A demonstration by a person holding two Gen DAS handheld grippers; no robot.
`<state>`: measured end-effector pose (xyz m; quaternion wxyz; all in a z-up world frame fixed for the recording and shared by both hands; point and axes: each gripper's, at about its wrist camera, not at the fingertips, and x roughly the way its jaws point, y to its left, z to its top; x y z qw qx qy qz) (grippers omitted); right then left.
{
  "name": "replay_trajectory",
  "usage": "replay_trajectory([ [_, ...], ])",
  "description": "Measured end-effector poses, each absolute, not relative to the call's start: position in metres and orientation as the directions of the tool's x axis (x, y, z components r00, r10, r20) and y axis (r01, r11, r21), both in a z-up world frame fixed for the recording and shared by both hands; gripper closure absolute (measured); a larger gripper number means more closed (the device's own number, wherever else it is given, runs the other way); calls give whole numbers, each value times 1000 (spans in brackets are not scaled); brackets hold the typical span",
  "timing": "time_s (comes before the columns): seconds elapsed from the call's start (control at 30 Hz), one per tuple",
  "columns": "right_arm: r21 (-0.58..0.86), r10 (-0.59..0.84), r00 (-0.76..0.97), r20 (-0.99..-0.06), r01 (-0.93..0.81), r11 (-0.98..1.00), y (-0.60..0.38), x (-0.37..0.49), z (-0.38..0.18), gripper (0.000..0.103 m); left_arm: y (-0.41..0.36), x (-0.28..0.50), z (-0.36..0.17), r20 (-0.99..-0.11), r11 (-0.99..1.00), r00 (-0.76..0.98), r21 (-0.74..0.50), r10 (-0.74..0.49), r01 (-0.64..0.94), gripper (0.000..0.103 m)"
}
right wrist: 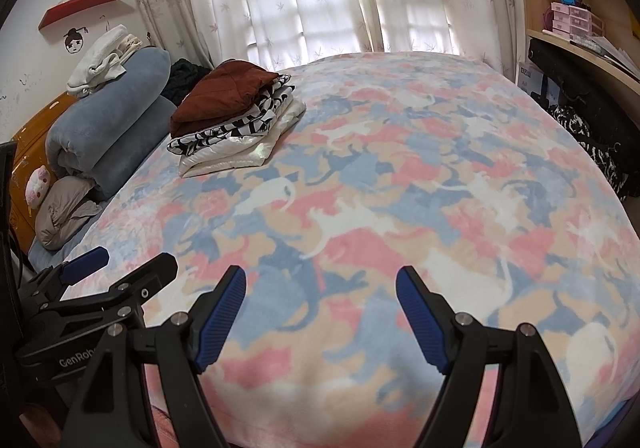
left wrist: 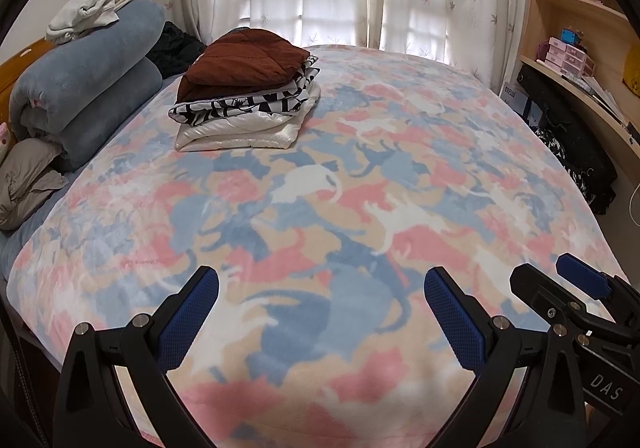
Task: Fold large clothes
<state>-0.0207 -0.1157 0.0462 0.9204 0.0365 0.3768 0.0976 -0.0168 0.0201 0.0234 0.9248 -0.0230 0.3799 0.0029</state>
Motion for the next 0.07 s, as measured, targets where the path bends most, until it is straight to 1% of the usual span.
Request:
replay_trajectory([
  [0.07, 139, 206, 698, -686, -152, 979, -116, -19, 46, 25, 21, -17, 23, -704, 999, 710, -39, -12, -21, 1],
])
